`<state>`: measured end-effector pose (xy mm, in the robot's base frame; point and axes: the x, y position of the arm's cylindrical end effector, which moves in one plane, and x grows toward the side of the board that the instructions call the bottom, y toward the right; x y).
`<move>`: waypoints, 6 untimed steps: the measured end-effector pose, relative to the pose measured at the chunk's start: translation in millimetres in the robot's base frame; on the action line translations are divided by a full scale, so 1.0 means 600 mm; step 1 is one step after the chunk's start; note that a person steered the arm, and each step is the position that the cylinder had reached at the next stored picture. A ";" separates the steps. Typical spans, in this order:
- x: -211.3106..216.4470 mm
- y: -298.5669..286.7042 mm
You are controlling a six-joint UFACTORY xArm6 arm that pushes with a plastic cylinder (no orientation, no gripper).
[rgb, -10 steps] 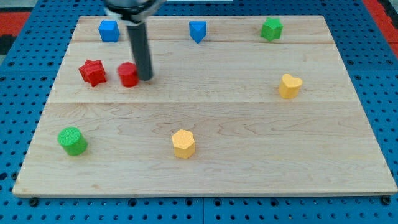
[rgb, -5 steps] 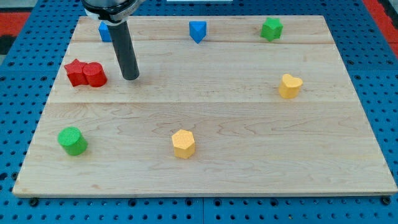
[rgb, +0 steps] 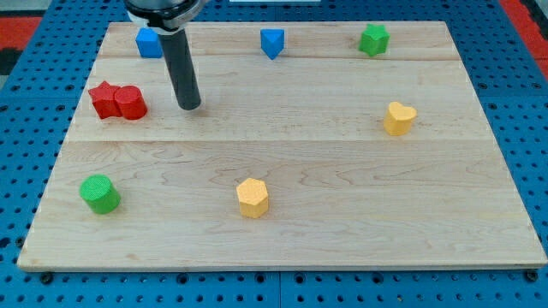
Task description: Move the green star to the bottom right of the blue triangle
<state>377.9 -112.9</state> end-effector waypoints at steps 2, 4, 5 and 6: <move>0.000 0.102; 0.000 0.198; 0.000 0.244; 0.009 0.268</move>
